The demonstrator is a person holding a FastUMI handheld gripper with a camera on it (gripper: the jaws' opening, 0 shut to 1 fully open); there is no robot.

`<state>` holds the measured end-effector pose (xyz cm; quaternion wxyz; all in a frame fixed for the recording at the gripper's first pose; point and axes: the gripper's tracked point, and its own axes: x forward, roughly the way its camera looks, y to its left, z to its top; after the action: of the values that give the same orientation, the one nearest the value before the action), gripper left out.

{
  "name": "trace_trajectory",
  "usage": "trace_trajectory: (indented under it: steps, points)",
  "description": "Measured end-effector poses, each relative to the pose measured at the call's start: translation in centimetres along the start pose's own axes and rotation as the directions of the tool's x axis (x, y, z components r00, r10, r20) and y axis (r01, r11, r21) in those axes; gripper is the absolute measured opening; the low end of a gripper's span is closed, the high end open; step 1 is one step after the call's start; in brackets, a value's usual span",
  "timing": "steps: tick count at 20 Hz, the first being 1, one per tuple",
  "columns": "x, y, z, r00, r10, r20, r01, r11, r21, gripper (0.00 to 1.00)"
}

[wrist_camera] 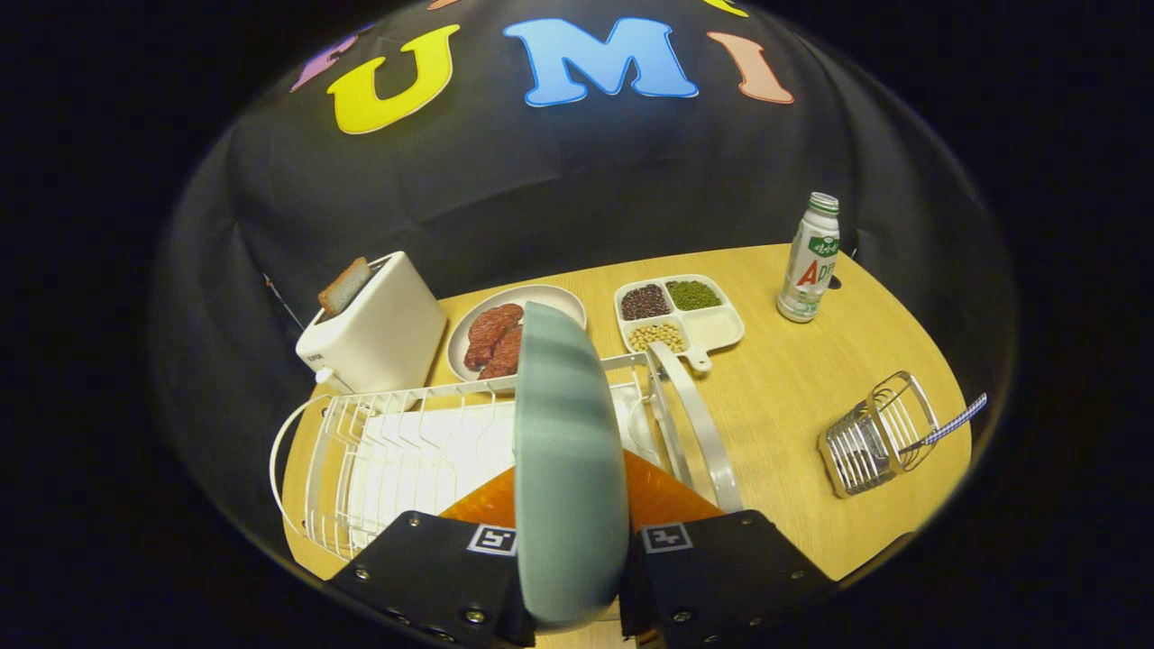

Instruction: Take the plate from the dish rack, then take the spoon from the basket and place it into the plate.

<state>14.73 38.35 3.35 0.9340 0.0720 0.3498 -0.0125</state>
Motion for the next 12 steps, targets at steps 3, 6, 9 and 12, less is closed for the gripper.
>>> trace_trajectory:
  steps: [3,6,9,12]
  points:
    - [-0.5,0.5,0.3,0.999,-0.048,0.002,0.048,0.998,-0.027,0.32]
    - [-0.9,1.3,0.5,0.993,-0.118,0.017,0.12,0.987,-0.108,0.31]
    - [-1.4,2.3,1.1,0.978,-0.202,0.045,0.207,0.959,-0.194,0.32]
    - [-2.0,3.3,1.6,0.958,-0.274,0.085,0.287,0.916,-0.281,0.31]
